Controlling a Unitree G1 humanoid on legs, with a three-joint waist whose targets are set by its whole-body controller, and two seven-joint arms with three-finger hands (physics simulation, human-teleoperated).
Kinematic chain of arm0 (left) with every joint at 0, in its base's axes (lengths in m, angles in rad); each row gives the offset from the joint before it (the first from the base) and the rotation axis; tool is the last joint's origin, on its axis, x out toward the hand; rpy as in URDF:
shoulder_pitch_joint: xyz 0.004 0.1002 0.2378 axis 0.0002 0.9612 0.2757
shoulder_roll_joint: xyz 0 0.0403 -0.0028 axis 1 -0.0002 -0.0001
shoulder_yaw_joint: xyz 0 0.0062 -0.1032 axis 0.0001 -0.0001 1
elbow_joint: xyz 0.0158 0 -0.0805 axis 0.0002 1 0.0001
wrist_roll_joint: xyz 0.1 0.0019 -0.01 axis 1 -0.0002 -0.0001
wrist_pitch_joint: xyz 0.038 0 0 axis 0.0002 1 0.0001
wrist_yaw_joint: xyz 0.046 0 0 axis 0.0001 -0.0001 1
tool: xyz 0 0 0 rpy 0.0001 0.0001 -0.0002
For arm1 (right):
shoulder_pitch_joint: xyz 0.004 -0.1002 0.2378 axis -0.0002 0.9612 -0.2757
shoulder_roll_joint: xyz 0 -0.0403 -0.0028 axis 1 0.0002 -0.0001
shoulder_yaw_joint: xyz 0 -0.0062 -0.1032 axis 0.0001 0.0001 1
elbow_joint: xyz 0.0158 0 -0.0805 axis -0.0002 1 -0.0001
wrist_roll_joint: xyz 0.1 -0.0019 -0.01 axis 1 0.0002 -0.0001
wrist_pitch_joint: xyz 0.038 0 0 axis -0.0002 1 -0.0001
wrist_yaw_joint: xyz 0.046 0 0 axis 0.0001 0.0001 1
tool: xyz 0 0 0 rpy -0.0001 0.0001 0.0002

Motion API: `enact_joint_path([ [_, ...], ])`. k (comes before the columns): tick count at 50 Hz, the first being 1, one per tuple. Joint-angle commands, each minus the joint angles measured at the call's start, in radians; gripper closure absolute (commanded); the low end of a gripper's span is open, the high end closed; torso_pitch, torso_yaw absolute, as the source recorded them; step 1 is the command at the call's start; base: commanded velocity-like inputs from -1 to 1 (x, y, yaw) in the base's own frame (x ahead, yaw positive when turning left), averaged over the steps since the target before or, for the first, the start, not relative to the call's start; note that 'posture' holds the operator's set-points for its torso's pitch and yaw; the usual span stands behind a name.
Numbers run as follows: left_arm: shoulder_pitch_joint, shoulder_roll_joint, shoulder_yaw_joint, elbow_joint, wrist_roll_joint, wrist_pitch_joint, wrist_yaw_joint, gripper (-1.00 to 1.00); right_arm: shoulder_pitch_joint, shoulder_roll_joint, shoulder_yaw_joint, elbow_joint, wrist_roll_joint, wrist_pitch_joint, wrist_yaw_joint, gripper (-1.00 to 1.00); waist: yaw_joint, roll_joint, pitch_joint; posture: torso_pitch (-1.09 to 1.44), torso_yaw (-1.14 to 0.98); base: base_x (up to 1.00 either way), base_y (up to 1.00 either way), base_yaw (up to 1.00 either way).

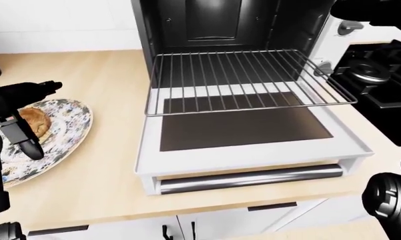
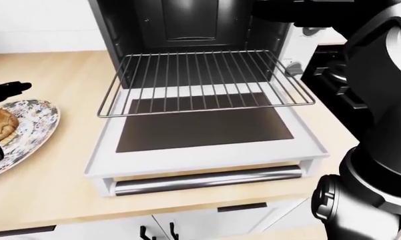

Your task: Place the scone on the rack of the toaster oven.

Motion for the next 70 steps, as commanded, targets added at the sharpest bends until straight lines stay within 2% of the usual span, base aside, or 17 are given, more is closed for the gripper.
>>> enact_joint_path([
  [1, -0.028, 0.022, 0.021, -0.017, 0.007, -0.008, 0.03, -1.0, -0.028, -0.015, -0.015, -0.012, -0.005, -0.027, -0.002, -1.0, 0.001, 0.007, -0.026, 0.0, 0.0, 0.0, 0.0, 0.0],
  [5, -0.018, 0.027, 0.032, -0.024, 0.007, -0.003, 0.029, -1.0, -0.025, -0.013, -0.014, -0.012, -0.006, -0.03, -0.002, -1.0, -0.001, 0.008, -0.027, 0.0, 0.0, 0.0, 0.0, 0.0],
  [7, -0.019, 0.035, 0.035, -0.015, 0.006, -0.006, 0.033, -0.07, -0.02, -0.01, -0.012, -0.015, -0.009, -0.032, -0.001, -1.0, -0.002, 0.008, -0.027, 0.0, 0.0, 0.0, 0.0, 0.0],
  [9, -0.018, 0.039, 0.037, -0.015, 0.005, -0.004, 0.035, 0.3, -0.016, -0.007, -0.009, -0.017, -0.013, -0.033, 0.001, -1.0, -0.002, 0.009, -0.027, 0.0, 0.0, 0.0, 0.0, 0.0],
  [14, -0.019, 0.042, 0.038, -0.007, 0.004, -0.002, 0.059, 0.4, -0.013, -0.002, -0.011, -0.015, -0.02, -0.034, 0.005, -1.0, -0.002, 0.01, -0.027, 0.0, 0.0, 0.0, 0.0, 0.0],
  [16, -0.032, 0.047, 0.036, 0.004, 0.006, 0.001, 0.073, 0.51, -0.011, 0.0, -0.01, -0.012, -0.025, -0.039, 0.007, -1.0, -0.001, 0.011, -0.028, 0.0, 0.0, 0.0, 0.0, 0.0],
  [21, -0.017, 0.043, 0.033, 0.006, 0.003, -0.008, 0.086, 0.55, -0.01, 0.0, -0.01, -0.011, -0.029, -0.041, 0.012, -1.0, -0.002, 0.011, -0.027, 0.0, 0.0, 0.0, 0.0, 0.0],
  [23, -0.016, 0.047, 0.035, 0.009, 0.004, -0.014, 0.095, 0.66, -0.013, -0.001, -0.013, -0.011, -0.028, -0.04, 0.012, -1.0, -0.002, 0.012, -0.027, 0.0, 0.0, 0.0, 0.0, 0.0],
  [24, -0.019, 0.051, 0.037, 0.015, 0.003, -0.019, 0.107, 0.95, -0.012, 0.0, -0.013, -0.012, -0.029, -0.04, 0.012, -1.0, -0.002, 0.012, -0.027, 0.0, 0.0, 0.0, 0.0, 0.0],
  [33, -0.105, 0.063, 0.012, 0.066, 0.006, -0.009, 0.151, 0.92, -0.017, -0.001, -0.014, -0.006, -0.033, -0.043, 0.013, -1.0, -0.003, 0.009, -0.027, 0.0, 0.0, 0.0, 0.0, 0.0],
  [44, -0.247, 0.158, -0.008, 0.096, 0.014, -0.028, 0.05, 0.92, -0.02, -0.007, -0.016, 0.0, -0.025, -0.047, 0.008, -1.0, -0.004, 0.008, -0.023, 0.0, 0.0, 0.0, 0.0, 0.0],
  [48, -0.339, 0.184, -0.029, 0.064, 0.018, -0.021, -0.059, 0.93, -0.023, -0.009, -0.019, -0.001, -0.019, -0.044, 0.004, -1.0, -0.004, 0.007, -0.021, 0.0, 0.0, 0.0, 0.0, 0.0],
  [55, -0.588, 0.137, -0.085, 0.083, 0.057, -0.001, -0.152, 0.93, -0.023, -0.016, -0.02, 0.007, -0.013, -0.05, 0.004, -1.0, 0.002, -0.004, -0.013, 0.0, 0.0, 0.0, 0.0, 0.0],
  [56, -0.617, 0.128, -0.085, 0.06, 0.047, 0.011, -0.216, 0.94, -0.024, -0.017, -0.02, 0.009, -0.013, -0.051, 0.004, -1.0, 0.003, -0.006, -0.012, 0.0, 0.0, 0.0, 0.0, 0.0],
  [59, -0.658, 0.1, -0.079, -0.012, 0.04, 0.069, -0.326, 0.95, -0.026, -0.02, -0.021, 0.006, -0.008, -0.048, 0.0, -1.0, 0.003, -0.009, -0.008, 0.0, 0.0, 0.0, 0.0, 0.0],
  [66, -0.701, 0.047, -0.075, -0.202, 0.017, 0.17, -0.491, 0.95, -0.024, -0.025, -0.02, 0.005, -0.001, -0.051, -0.005, -1.0, 0.004, -0.014, 0.002, 0.0, 0.0, 0.0, 0.0, 0.0],
  [70, -0.82, 0.017, -0.104, -0.207, 0.034, 0.245, -0.565, 0.95, -0.03, -0.033, -0.024, 0.011, 0.004, -0.052, -0.006, -1.0, 0.007, -0.019, 0.004, 0.0, 0.0, 0.0, 0.0, 0.0],
])
